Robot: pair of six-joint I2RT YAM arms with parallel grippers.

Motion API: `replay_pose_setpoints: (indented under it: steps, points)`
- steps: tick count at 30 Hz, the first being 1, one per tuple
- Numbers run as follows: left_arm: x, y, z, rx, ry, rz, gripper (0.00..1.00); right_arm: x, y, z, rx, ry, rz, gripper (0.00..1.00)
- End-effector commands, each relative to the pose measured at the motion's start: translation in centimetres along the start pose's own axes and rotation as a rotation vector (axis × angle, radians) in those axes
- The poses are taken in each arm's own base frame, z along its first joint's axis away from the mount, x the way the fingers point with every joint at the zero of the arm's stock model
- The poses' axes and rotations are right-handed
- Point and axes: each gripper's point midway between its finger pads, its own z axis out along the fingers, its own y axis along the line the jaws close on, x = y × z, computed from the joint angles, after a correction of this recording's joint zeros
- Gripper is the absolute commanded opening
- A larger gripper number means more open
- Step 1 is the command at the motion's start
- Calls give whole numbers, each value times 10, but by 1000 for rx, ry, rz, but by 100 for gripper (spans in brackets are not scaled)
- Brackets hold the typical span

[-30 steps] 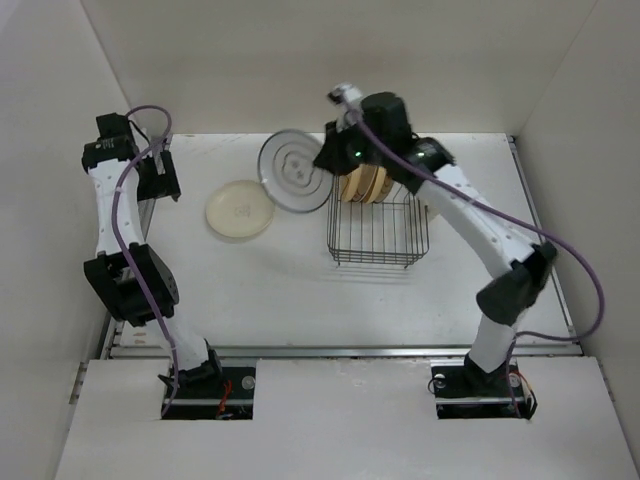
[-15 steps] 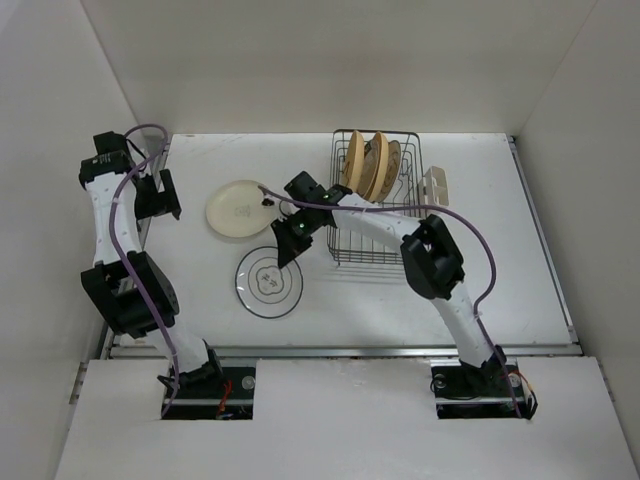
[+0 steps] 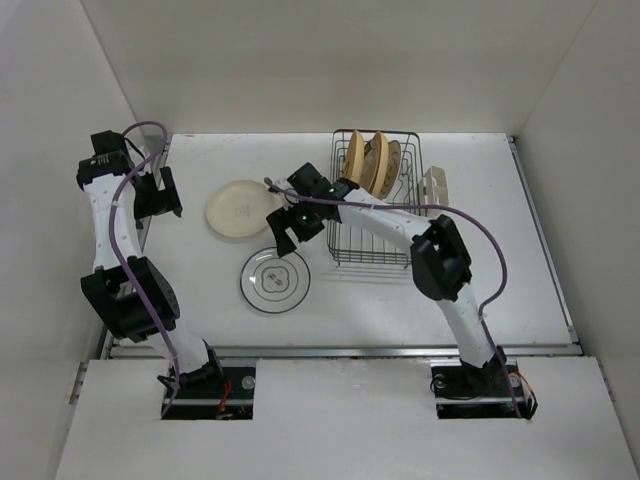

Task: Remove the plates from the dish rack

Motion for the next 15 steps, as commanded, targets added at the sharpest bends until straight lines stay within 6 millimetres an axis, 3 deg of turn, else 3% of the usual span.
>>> replay_pose_setpoints:
  steps: [1, 2, 3, 7, 8, 9, 10, 11, 12, 15]
  points:
    - [-13, -7, -26, 33, -76, 15, 92, -95, 34, -110, 88, -350, -103, 91]
    - [-13, -7, -26, 33, -76, 15, 92, -113, 37, -144, 144, -440, -102, 96]
    - [-16, -7, -28, 33, -86, 16, 92, -120, 39, -162, 172, -485, -82, 98]
    - [-19, -7, -32, 32, -96, 27, 92, -147, 2, -258, 394, -714, 87, 99]
    - [-19, -7, -32, 32, -96, 27, 92, -141, -33, -287, 541, -755, 181, 99]
    - [-19, -8, -36, 32, -106, 28, 92, -135, -46, -311, 598, -792, 236, 99]
    - [-19, -8, -36, 32, -106, 28, 92, -128, -62, -326, 649, -815, 304, 99]
    - [-21, -9, -38, 40, -115, 29, 92, -121, -78, -339, 702, -827, 349, 93]
    - [-21, -9, -38, 40, -115, 29, 93, -108, -110, -354, 782, -834, 411, 91]
    - [-24, -9, -40, 40, -126, 39, 93, -90, -149, -377, 814, -832, 499, 84]
